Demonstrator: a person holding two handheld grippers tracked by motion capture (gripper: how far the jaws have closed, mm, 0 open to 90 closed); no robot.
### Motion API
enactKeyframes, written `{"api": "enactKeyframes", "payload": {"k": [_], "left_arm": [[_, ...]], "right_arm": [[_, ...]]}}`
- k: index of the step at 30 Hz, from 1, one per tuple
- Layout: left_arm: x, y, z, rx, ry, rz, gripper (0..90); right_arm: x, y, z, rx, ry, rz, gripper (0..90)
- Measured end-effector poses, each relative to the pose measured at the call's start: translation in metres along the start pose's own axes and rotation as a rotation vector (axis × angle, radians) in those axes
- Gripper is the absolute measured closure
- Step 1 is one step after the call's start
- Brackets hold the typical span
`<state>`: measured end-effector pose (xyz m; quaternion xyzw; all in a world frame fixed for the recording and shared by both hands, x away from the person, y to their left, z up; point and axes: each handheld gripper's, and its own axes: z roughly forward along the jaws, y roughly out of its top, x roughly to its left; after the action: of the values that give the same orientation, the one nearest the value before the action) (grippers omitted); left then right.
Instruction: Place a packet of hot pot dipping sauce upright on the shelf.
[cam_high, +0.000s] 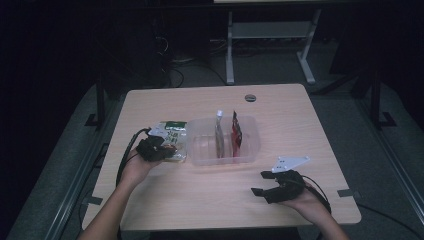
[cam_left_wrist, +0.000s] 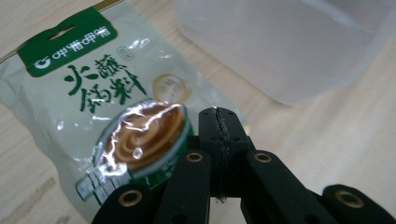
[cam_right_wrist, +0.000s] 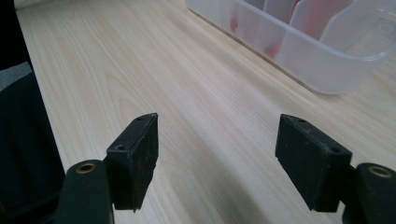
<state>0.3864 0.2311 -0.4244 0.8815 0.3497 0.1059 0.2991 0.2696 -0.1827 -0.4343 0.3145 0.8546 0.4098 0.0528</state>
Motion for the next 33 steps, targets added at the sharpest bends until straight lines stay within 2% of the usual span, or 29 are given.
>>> {"api": "enactKeyframes", "payload": {"k": [4,6,8,9,12,14,17,21,23,27,33], "left_arm": [[0.007,0.007,0.014,0.006,0.015,-0.017,89.8],[0.01,0.008,0.022,-0.016,0.017,-0.051,89.8],[0.015,0.007,0.029,-0.001,0.04,-0.048,89.9],[0.017,0.006,0.033,0.002,0.037,-0.065,89.8],[0.022,0.003,0.035,-0.012,0.027,-0.083,89.9],[0.025,0.001,0.034,0.0,0.023,-0.098,90.0],[0.028,-0.003,0.033,0.01,0.009,-0.111,90.0],[0.03,-0.009,0.026,0.048,0.009,-0.095,90.0],[0.031,-0.012,0.02,0.085,0.004,-0.079,90.0],[0.032,-0.028,0.008,0.087,-0.017,-0.09,90.0],[0.028,-0.048,-0.011,0.133,-0.03,-0.063,90.0]], "right_arm": [[-0.001,-0.001,0.0,0.002,0.001,0.006,30.1],[-0.002,-0.001,0.0,0.005,0.001,0.002,30.1],[-0.002,-0.002,0.0,0.008,0.0,0.011,30.2],[-0.002,-0.002,0.0,0.007,-0.002,0.005,30.2],[-0.003,-0.002,0.001,0.008,0.0,0.005,30.4],[-0.004,-0.003,0.001,0.012,0.001,0.006,30.5],[-0.004,-0.003,0.002,0.016,0.003,0.006,30.6],[-0.003,-0.003,0.002,0.015,0.002,0.003,30.6],[-0.003,-0.003,0.001,0.013,0.001,0.003,30.6],[-0.003,-0.003,0.001,0.014,0.0,0.003,30.6],[-0.003,-0.003,0.001,0.013,-0.003,0.003,30.6]]}}
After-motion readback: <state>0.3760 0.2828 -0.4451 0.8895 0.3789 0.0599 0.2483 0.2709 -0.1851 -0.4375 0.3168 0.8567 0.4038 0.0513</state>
